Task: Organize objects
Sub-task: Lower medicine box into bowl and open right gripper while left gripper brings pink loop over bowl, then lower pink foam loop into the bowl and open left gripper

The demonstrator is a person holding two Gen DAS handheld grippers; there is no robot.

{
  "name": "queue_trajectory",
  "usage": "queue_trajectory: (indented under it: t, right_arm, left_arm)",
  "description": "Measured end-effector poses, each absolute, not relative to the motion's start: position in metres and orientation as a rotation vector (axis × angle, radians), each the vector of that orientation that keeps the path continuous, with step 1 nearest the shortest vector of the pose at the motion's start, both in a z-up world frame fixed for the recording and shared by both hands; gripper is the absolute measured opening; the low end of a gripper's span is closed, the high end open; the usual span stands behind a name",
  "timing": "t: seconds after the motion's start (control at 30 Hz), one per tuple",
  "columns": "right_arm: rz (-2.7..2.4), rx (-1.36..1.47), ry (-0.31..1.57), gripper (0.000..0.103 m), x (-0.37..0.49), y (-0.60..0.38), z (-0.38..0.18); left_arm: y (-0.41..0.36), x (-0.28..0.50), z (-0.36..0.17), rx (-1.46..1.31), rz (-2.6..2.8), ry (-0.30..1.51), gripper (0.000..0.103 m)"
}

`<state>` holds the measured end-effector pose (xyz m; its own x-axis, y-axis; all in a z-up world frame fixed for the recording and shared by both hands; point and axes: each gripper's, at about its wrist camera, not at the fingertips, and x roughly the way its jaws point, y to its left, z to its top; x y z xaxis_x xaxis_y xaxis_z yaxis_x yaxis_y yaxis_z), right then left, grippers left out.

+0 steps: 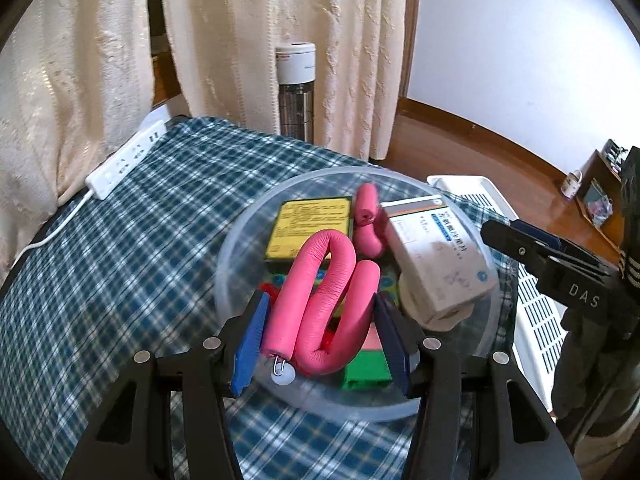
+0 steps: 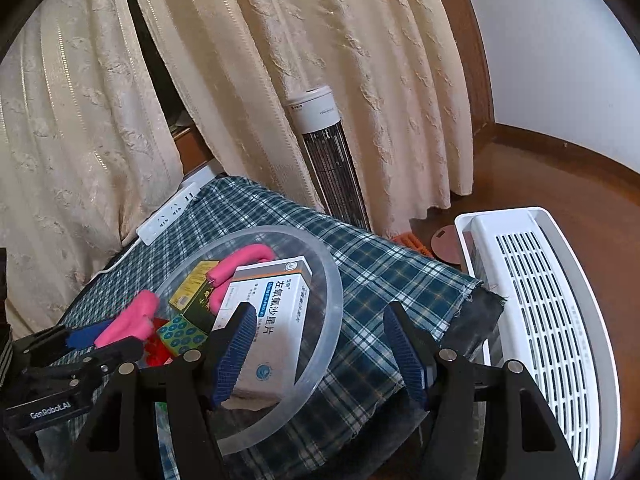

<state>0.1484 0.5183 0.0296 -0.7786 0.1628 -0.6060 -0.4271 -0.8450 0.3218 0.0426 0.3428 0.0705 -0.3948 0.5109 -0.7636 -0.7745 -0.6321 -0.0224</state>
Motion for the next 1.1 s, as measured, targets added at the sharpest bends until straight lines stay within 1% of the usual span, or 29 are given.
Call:
queue_trajectory:
  t: [0.4, 0.73, 0.87, 0.93, 1.1]
  right_arm:
    - [2.606, -0.833, 0.683, 0.07, 0.149, 0.532, 0.022]
    - [2.605, -0.834, 0.69, 0.07, 0.148, 0.536, 0.021]
    - [2.609, -0.843, 0.687, 0.07, 0.147, 0.533, 0.02]
    - [2.611, -0.845, 0.684, 0.07, 0.147, 0.531, 0.021]
    - [2.611, -0.844, 0.669, 0.07, 0.15, 0.527, 0.024]
  left_arm:
    - [0.378, 0.038, 0.06, -1.003, 2.015, 0.439, 0.054]
    - [0.386, 0.03, 0.053, -1.015, 2.004, 0.429, 0.055]
    - [0.385, 0.028, 0.052, -1.032, 2.004, 0.419, 0.059]
    - [0.381, 0.026, 0.053, -1.038, 2.014, 0.4, 0.065]
    - [0.369, 0.027, 0.06, -1.032, 2.025, 0.366, 0.066]
